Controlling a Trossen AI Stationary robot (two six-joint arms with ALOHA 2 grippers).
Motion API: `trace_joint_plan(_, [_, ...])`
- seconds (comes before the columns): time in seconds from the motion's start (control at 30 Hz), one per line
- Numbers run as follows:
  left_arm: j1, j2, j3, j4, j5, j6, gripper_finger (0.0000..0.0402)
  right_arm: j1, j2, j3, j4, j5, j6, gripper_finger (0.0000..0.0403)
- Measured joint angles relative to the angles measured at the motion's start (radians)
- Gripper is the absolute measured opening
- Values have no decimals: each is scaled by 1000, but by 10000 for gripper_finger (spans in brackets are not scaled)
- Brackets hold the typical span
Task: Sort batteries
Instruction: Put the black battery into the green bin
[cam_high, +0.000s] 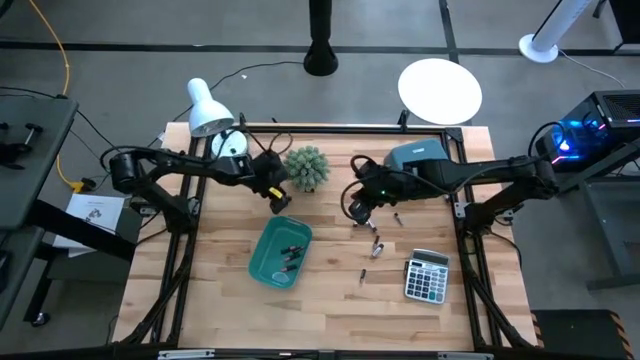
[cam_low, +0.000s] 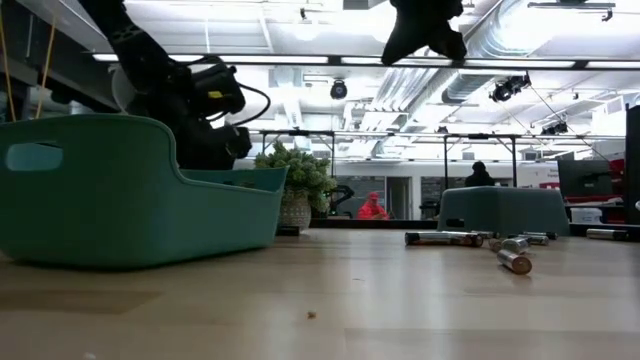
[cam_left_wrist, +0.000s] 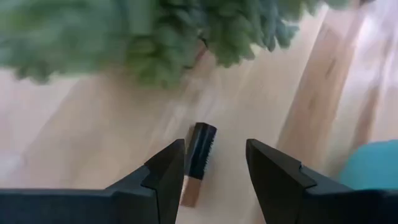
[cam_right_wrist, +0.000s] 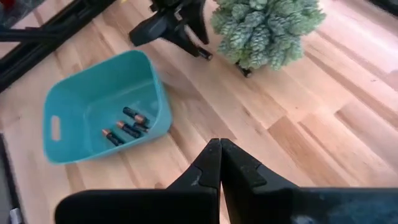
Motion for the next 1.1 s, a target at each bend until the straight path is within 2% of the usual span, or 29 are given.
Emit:
trace_joint_plan(0.2, [-79, 41, 4, -7, -164, 115, 162, 0, 1, 0, -25, 7, 0, 0])
trace_joint_plan(0.33, [-89, 101, 5, -4, -212, 146, 154, 0, 1, 0, -26, 9, 0, 0])
trace_joint_plan(0.4, [-88, 112, 6, -12, -211, 139, 130, 0, 1, 0, -26, 8, 1, 0])
trace_joint_plan(0.47, [-87, 103, 4, -10, -213, 127, 88, 0, 2, 0, -27, 8, 10, 0])
trace_joint_plan(0.53, [-86, 74, 3, -4, -210, 126, 38, 0, 2, 0, -31, 8, 15, 0])
trace_joint_plan(0.57, [-85, 59, 0, -9, -206, 129, 29, 0, 2, 0, -31, 8, 14, 0])
trace_joint_plan(0.7, [-65, -23, 7, -72, -194, 123, 29, 0, 2, 0, -32, 8, 10, 0])
trace_joint_plan(0.87, [-75, -203, 43, -175, -175, 93, 29, 0, 2, 0, -39, 8, -10, 0])
trace_joint_plan(0.97, [-139, -331, 49, -179, -99, 26, 29, -1, 2, 0, -53, 8, -25, 0])
trace_joint_plan(1.1, [-320, -445, 49, -158, -66, -76, 29, -1, 2, 0, -68, 8, -34, 0])
